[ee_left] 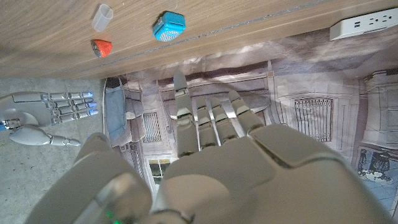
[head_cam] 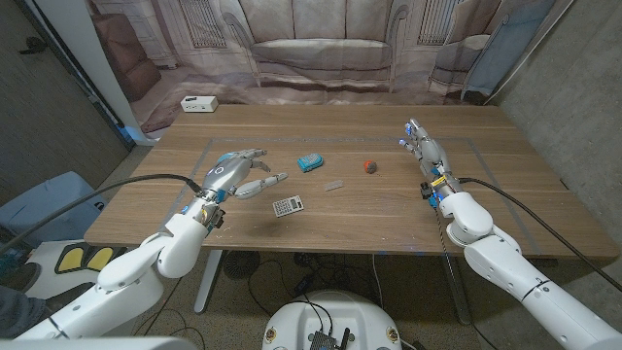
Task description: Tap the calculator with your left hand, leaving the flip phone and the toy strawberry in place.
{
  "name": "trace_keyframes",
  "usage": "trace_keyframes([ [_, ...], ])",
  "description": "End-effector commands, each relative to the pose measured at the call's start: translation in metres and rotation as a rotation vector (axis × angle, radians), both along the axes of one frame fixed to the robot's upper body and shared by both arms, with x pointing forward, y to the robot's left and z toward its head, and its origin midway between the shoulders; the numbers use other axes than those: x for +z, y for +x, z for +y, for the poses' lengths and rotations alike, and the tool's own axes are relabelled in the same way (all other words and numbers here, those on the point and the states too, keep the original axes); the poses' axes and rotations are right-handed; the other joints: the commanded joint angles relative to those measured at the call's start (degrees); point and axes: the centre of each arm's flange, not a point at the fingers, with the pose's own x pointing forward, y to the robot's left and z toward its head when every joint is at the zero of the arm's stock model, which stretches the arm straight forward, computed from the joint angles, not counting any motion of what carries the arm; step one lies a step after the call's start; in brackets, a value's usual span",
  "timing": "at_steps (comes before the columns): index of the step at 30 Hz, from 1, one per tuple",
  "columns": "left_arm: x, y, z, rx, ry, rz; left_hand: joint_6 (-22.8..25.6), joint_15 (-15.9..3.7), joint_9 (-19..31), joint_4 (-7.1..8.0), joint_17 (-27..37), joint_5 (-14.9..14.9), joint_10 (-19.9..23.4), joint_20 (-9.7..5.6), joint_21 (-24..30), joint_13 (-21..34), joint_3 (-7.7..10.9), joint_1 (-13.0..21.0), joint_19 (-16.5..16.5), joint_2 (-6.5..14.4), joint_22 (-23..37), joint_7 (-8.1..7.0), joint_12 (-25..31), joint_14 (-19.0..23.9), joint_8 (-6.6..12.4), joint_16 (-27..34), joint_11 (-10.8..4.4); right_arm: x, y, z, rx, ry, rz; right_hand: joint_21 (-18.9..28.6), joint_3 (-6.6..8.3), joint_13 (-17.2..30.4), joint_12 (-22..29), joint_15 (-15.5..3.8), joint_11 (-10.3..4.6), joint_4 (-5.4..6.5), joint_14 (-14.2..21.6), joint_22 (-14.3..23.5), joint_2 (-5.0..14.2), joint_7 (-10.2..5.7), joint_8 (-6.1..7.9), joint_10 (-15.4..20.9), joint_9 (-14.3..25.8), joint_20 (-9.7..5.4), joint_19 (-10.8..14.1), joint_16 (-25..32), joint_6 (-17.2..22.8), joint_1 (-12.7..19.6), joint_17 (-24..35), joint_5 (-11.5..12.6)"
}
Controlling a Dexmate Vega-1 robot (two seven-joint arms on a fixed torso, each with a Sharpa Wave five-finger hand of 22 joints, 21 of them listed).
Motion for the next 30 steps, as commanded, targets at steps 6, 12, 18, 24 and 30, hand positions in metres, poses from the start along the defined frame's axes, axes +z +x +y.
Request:
trace_keyframes([
  [6,0.016,0.005,-0.024,0.071,0.119,0.094,1.7,0.01,0.08,0.25,0.18,0.22,-0.59,1.13,-0.53,0.11,-0.75,-0.65,-0.34,0.46,0.3,1.01,-0.2,-0.3,0.03,-0.01,0.07,-0.004,-0.002,-0.006,-0.009,0.018,0.002,-0.15,-0.03,-0.08,-0.12,0.36,-0.07,-0.1,0.49,0.31,0.35,0.23,0.0,0.35,0.17,0.06,0.82,0.21,0.54,-0.21,-0.02,-0.14],
  [12,0.019,0.008,-0.029,0.079,0.156,0.138,2.2,-0.29,0.07,0.39,0.19,0.25,-0.73,1.6,-0.65,0.11,-0.95,-0.94,-0.51,0.45,0.33,1.02,-0.24,-0.56,-0.09,-0.03,-0.14,-0.006,-0.004,-0.009,-0.016,0.022,0.003,-0.27,-0.06,-0.08,-0.13,0.39,-0.08,-0.12,0.54,0.31,0.4,0.22,-0.03,0.39,0.17,0.07,0.86,0.22,0.56,-0.24,-0.04,-0.14],
  [18,0.019,0.011,-0.033,0.073,0.179,0.165,1.95,-0.17,0.07,0.54,0.2,0.27,-0.83,1.8,-0.72,0.11,-1.14,-1.22,-0.61,0.42,0.35,1.19,-0.26,-0.74,-0.45,-0.02,-0.09,-0.008,-0.005,-0.01,-0.018,0.03,0.01,-0.36,-0.09,-0.08,-0.13,0.42,-0.05,-0.16,0.49,0.31,0.42,0.17,-0.04,0.43,0.17,0.11,0.9,0.18,0.61,-0.25,-0.05,-0.14],
  [24,0.016,0.017,-0.038,0.064,0.19,0.19,1.48,-0.05,0.07,0.7,0.22,0.3,-1.26,2.03,-0.81,0.11,-1.4,-1.58,-0.79,0.32,0.37,1.22,-0.4,-1.11,-0.92,-0.07,-0.18,-0.009,-0.008,-0.012,-0.02,0.029,0.013,-0.44,-0.11,-0.09,-0.15,0.4,-0.09,-0.18,0.49,0.31,0.45,0.16,-0.04,0.42,0.17,0.14,0.94,0.17,0.65,-0.27,-0.06,-0.14],
  [30,0.01,0.022,-0.042,0.037,0.195,0.216,0.59,-0.15,0.08,1.0,0.25,0.35,-1.96,2.51,-0.87,0.11,-1.74,-2.12,-0.94,0.3,0.4,0.72,-0.62,-1.54,-1.69,-0.08,-0.43,-0.01,-0.011,-0.014,-0.031,0.028,0.009,-0.56,-0.15,-0.09,-0.15,0.46,-0.03,-0.19,0.48,0.32,0.48,0.11,-0.04,0.47,0.17,0.21,0.91,0.16,0.73,-0.33,-0.07,-0.14],
])
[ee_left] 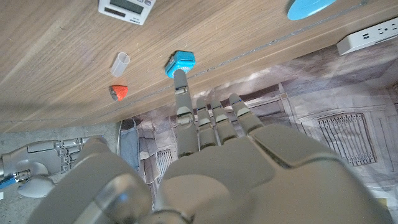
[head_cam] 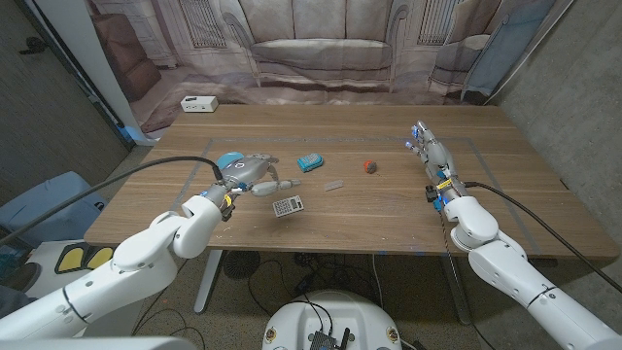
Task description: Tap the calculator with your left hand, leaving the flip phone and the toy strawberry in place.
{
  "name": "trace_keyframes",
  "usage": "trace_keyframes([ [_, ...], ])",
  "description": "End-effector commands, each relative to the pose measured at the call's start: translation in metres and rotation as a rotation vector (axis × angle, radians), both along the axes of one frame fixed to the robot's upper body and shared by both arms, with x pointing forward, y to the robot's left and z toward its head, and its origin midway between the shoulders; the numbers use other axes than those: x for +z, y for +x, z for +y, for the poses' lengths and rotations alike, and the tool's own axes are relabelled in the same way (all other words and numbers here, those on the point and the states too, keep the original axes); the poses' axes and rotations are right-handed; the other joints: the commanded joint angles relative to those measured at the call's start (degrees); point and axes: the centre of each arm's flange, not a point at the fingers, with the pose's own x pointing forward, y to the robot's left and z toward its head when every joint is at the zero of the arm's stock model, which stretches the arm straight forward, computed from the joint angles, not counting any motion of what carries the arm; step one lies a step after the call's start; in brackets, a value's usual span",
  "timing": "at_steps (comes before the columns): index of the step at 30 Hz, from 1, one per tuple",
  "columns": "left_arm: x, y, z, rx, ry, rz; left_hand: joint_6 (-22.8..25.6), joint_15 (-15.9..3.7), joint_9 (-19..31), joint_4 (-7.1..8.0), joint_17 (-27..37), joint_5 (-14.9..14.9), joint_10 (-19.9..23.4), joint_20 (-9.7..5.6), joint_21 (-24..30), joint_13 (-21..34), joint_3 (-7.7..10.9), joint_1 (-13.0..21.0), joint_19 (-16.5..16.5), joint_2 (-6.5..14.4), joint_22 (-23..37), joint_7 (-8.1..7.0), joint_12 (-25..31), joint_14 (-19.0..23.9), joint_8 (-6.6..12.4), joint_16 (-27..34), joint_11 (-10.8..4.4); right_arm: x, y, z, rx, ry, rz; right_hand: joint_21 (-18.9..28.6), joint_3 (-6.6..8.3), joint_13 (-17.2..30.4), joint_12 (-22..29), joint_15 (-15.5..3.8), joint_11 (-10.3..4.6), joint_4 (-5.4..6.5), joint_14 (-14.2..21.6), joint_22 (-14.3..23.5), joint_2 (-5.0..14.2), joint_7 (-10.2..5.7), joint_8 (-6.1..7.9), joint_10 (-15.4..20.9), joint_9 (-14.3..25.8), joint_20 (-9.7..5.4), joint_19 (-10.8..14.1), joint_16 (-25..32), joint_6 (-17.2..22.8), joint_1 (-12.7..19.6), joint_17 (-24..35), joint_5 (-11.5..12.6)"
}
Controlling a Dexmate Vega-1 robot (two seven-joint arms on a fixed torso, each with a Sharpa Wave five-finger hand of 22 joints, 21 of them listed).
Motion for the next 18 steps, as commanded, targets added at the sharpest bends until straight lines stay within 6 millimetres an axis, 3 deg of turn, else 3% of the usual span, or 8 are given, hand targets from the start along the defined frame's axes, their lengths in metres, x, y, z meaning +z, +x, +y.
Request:
trace_keyframes([
  [1,-0.005,0.012,-0.014,-0.039,0.034,0.058,-1.44,0.06,0.07,0.28,0.27,0.37,-0.76,0.67,-0.08,0.13,-0.53,-1.01,0.04,-0.24,0.14,-0.77,-0.19,-0.74,-0.97,-0.08,-0.27,-0.002,-0.005,-0.005,-0.017,0.008,0.004,-0.13,-0.17,-0.09,-0.14,0.19,0.0,-0.18,0.16,0.32,0.19,-0.09,-0.04,0.49,0.17,0.02,0.48,0.15,0.55,-0.05,0.18,-0.14],
  [5,-0.01,0.016,-0.014,-0.049,0.034,0.082,-2.86,0.12,0.08,0.81,0.31,0.44,-2.15,1.29,-0.16,0.13,-0.93,-1.85,-0.26,-0.04,0.19,-1.07,-0.58,-1.72,-2.02,-0.21,-0.49,-0.004,-0.007,-0.006,-0.021,0.008,0.006,-0.22,-0.2,-0.09,-0.15,0.2,-0.01,-0.16,0.15,0.32,0.21,-0.15,-0.04,0.5,0.17,0.1,0.42,0.15,0.61,-0.12,0.19,-0.15],
  [18,-0.018,0.022,-0.019,-0.066,0.036,0.122,-3.8,0.16,0.11,1.71,0.33,0.49,-3.9,1.86,-0.81,0.13,-1.45,-3.17,-2.53,0.59,0.25,-1.59,-0.86,-3.63,-2.98,-0.43,-0.8,-0.006,-0.008,-0.007,-0.023,0.013,0.011,-0.44,-0.28,-0.09,-0.19,0.26,-0.03,-0.19,0.13,0.33,0.31,-0.19,-0.04,0.49,0.17,0.23,0.42,0.12,0.77,-0.22,0.17,-0.15],
])
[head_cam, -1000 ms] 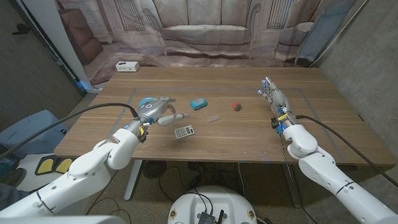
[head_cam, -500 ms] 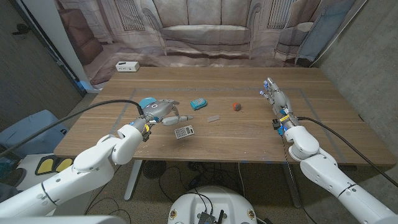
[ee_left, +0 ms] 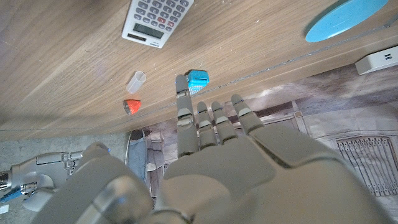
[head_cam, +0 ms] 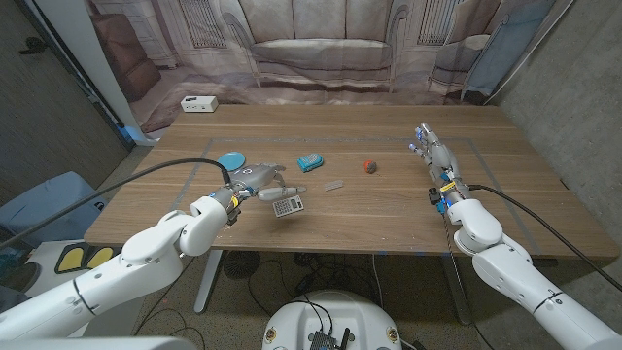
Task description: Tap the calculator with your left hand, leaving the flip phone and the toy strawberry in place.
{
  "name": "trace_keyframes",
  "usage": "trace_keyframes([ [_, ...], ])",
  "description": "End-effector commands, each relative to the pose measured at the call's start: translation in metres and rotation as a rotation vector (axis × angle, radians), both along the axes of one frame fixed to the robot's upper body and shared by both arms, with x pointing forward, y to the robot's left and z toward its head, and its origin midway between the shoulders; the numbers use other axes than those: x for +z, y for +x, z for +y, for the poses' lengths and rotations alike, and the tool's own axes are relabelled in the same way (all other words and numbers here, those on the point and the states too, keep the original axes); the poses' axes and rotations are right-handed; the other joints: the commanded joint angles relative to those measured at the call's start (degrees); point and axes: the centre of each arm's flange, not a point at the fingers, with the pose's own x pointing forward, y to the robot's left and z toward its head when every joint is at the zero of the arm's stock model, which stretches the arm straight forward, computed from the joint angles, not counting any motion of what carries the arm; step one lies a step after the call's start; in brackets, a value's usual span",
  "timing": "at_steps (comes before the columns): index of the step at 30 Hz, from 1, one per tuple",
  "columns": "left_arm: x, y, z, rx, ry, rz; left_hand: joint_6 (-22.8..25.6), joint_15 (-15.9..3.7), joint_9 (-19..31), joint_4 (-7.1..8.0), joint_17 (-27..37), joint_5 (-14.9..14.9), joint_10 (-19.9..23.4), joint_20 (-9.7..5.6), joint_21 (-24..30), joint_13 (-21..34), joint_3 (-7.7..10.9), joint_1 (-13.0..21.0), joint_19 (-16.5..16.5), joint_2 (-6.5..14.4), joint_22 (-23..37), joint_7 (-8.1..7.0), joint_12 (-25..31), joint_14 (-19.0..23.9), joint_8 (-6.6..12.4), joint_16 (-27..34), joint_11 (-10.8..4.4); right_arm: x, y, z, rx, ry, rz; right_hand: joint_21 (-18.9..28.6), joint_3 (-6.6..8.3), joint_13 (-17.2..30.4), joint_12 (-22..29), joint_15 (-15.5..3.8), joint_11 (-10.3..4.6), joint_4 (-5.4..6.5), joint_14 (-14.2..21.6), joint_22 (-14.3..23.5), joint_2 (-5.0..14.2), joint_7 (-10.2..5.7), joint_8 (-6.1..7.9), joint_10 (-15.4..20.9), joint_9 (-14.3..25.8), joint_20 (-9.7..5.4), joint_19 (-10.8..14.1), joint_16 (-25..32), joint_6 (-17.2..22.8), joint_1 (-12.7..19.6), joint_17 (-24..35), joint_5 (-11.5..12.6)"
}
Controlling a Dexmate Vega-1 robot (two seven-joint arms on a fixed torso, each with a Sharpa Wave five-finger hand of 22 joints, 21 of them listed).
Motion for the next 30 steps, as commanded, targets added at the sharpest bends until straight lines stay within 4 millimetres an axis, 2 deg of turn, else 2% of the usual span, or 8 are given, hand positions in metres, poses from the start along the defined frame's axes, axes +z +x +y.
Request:
trace_keyframes([
  [1,-0.007,0.006,-0.005,-0.017,0.006,0.035,-0.02,0.08,0.1,0.32,0.04,0.49,-0.58,0.26,-0.11,0.14,-0.05,-0.41,-0.76,0.23,0.26,-0.03,-0.05,-0.71,-0.16,-0.22,-0.08,-0.001,-0.001,-0.001,-0.003,0.004,0.007,-0.03,-0.08,-0.09,-0.2,0.27,0.15,-0.01,0.14,0.33,0.32,0.02,-0.05,0.25,0.17,0.23,0.41,0.12,0.56,-0.21,0.21,-0.14],
  [11,-0.011,0.015,-0.002,-0.002,0.013,0.034,2.77,-0.08,0.09,0.78,0.01,0.58,-2.2,-0.04,-0.11,0.11,-0.44,-1.09,-1.91,0.57,0.27,-0.61,-0.22,-2.3,0.47,-0.23,-0.55,-0.003,0.001,-0.001,-0.009,0.011,0.014,-0.18,-0.1,-0.09,-0.2,0.39,0.18,-0.04,0.09,0.34,0.44,-0.12,-0.08,0.3,0.17,0.29,0.41,0.09,0.62,-0.23,0.19,-0.13],
  [19,-0.012,0.021,0.003,0.022,0.017,0.031,3.65,-0.15,0.08,0.87,-0.01,0.65,-2.06,-0.1,0.0,0.1,-0.57,-1.21,-1.99,0.65,0.26,-0.29,0.0,-2.22,0.61,-0.01,-0.62,-0.003,0.002,-0.001,-0.015,0.011,0.019,-0.27,-0.15,-0.09,-0.22,0.35,0.16,-0.09,0.09,0.34,0.43,-0.14,-0.09,0.31,0.17,0.37,0.46,0.07,0.66,-0.26,0.17,-0.14],
  [30,-0.016,0.029,0.004,0.016,0.022,0.057,3.8,-0.18,0.07,0.89,-0.04,0.72,-1.81,-0.1,0.11,0.09,-0.73,-1.27,-2.02,0.63,0.25,-0.61,0.26,-2.09,0.44,0.18,-0.71,-0.001,0.002,0.001,-0.017,0.007,0.018,-0.39,-0.18,-0.09,-0.23,0.4,0.18,-0.16,0.14,0.35,0.48,-0.19,-0.13,0.34,0.17,0.39,0.47,0.07,0.68,-0.25,0.14,-0.14],
])
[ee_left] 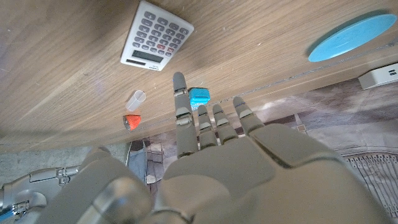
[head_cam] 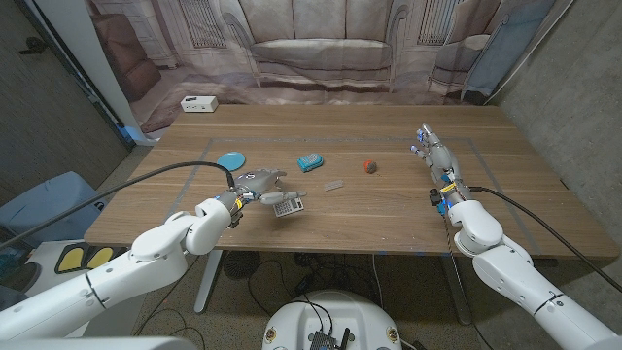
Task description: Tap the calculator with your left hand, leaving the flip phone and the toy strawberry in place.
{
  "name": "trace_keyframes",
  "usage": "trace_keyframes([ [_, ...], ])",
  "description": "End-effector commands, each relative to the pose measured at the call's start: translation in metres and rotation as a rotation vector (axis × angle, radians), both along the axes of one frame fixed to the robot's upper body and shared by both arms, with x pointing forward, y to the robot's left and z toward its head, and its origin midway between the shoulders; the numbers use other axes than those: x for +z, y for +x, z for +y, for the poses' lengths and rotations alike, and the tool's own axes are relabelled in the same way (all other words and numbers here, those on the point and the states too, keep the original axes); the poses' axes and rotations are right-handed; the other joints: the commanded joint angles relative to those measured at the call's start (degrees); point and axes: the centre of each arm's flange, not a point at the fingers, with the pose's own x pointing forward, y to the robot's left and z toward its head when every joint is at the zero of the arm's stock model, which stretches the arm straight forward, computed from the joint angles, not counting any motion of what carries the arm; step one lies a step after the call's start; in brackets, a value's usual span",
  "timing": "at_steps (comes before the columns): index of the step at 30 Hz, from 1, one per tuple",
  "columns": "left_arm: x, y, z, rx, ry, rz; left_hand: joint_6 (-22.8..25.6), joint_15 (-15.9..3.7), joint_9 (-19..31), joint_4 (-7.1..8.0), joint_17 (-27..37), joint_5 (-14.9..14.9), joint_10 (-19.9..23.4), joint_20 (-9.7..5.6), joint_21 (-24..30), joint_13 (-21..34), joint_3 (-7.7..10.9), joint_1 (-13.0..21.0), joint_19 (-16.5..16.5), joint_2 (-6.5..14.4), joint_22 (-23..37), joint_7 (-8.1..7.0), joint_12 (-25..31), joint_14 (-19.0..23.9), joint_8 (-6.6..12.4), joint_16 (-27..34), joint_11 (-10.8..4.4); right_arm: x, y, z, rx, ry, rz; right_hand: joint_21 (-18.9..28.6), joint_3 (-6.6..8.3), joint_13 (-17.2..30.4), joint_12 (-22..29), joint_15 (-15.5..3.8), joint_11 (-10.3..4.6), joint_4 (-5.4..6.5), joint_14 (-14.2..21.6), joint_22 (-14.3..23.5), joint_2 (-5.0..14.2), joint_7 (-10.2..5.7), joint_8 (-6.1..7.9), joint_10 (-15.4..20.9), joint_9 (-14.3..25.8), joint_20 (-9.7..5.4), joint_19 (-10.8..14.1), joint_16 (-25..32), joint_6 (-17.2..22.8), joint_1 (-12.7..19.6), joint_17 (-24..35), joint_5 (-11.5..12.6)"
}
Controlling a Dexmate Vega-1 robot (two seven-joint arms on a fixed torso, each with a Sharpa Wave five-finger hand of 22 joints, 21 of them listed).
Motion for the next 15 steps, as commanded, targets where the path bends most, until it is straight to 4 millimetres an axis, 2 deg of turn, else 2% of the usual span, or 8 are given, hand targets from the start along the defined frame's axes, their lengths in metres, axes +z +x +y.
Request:
trace_keyframes([
  [1,-0.0056,0.0124,0.0036,0.008,0.009,0.031,0.51,-0.18,0.06,0.25,0.12,0.29,0.15,0.2,0.13,0.09,-0.12,-0.53,-0.46,-0.14,0.26,-0.21,0.5,-0.06,0.0,0.19,-0.21,0.0012,0.0009,0.0018,-0.007,-0.001,0.004,0.04,-0.14,0.12,-0.23,0.38,0.24,-0.12,0.11,0.35,0.48,0.03,-0.14,0.27,0.17,0.18,0.29,0.05,0.47,-0.26,0.13,-0.14],
  [9,-0.0071,0.0121,0.0012,0.0,0.018,0.04,1.22,-0.11,0.05,0.2,0.09,0.36,0.38,0.2,0.23,0.08,-0.27,-0.49,-0.47,-0.2,0.24,-1.17,0.71,0.22,0.05,0.37,-0.45,0.0033,0.0013,0.0022,-0.005,-0.01,0.001,-0.05,-0.18,0.12,-0.22,0.37,0.27,-0.16,0.14,0.35,0.51,0.05,-0.13,0.33,0.17,0.24,0.29,0.05,0.55,-0.27,0.11,-0.14],
  [15,-0.007,0.0123,0.0002,0.009,0.028,0.038,1.61,-0.13,0.05,0.14,0.07,0.41,0.79,0.26,0.32,0.07,-0.32,-0.38,-0.38,-0.18,0.23,-1.24,0.93,0.65,0.05,0.54,-0.4,0.0038,0.0013,0.0018,-0.004,-0.009,-0.002,-0.11,-0.2,0.12,-0.25,0.43,0.18,-0.19,0.11,0.36,0.55,0.07,-0.14,0.28,0.17,0.27,0.29,0.03,0.58,-0.28,0.1,-0.14],
])
